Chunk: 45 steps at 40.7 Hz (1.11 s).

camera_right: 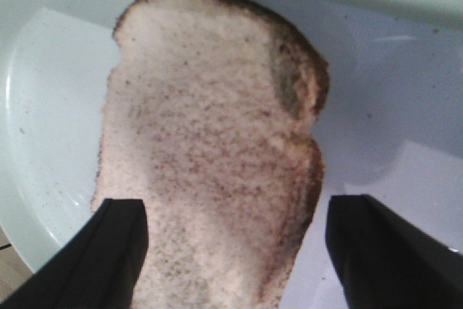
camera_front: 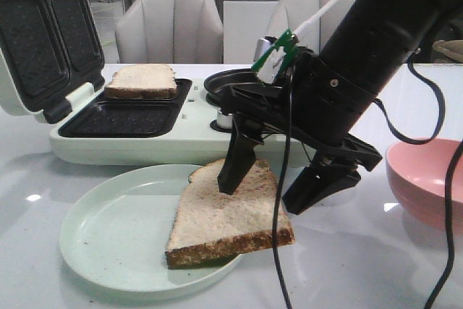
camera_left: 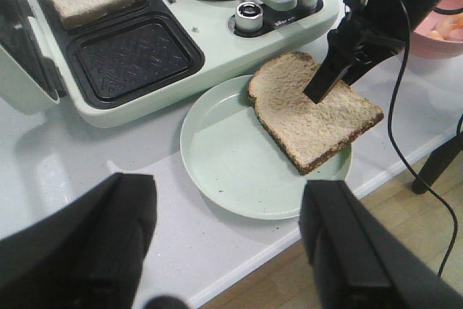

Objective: Make breakfast with bread and shrimp
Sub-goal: 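Grasp the second bread slice with the right gripper and lift it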

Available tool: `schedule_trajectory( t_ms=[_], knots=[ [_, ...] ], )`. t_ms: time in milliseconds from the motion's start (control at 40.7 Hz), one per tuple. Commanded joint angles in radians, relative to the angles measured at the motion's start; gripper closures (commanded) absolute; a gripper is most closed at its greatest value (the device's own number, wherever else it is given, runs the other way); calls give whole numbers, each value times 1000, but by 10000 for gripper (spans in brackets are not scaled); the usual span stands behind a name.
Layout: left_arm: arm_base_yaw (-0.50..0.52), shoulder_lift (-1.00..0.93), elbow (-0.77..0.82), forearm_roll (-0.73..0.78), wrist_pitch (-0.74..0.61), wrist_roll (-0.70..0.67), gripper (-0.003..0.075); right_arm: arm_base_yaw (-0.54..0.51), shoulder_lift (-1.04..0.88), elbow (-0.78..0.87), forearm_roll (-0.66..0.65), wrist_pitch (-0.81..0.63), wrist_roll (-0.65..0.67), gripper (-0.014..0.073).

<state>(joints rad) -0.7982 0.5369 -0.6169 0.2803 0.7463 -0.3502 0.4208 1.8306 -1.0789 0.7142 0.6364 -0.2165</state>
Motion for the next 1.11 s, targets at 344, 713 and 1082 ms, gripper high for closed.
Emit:
schedule_trajectory(
  t_ms=[344,713,1082],
  knots=[
    [-9,2,-36,9,-65,1,244,2,-23,-44,29,35,-19,386],
    [-9,2,-36,9,-65,1,244,2,-142,-48,28,37,-39,490],
    [-9,2,-36,9,-65,1,244,2,-296,-100,66,20,-39,490]
  ],
)
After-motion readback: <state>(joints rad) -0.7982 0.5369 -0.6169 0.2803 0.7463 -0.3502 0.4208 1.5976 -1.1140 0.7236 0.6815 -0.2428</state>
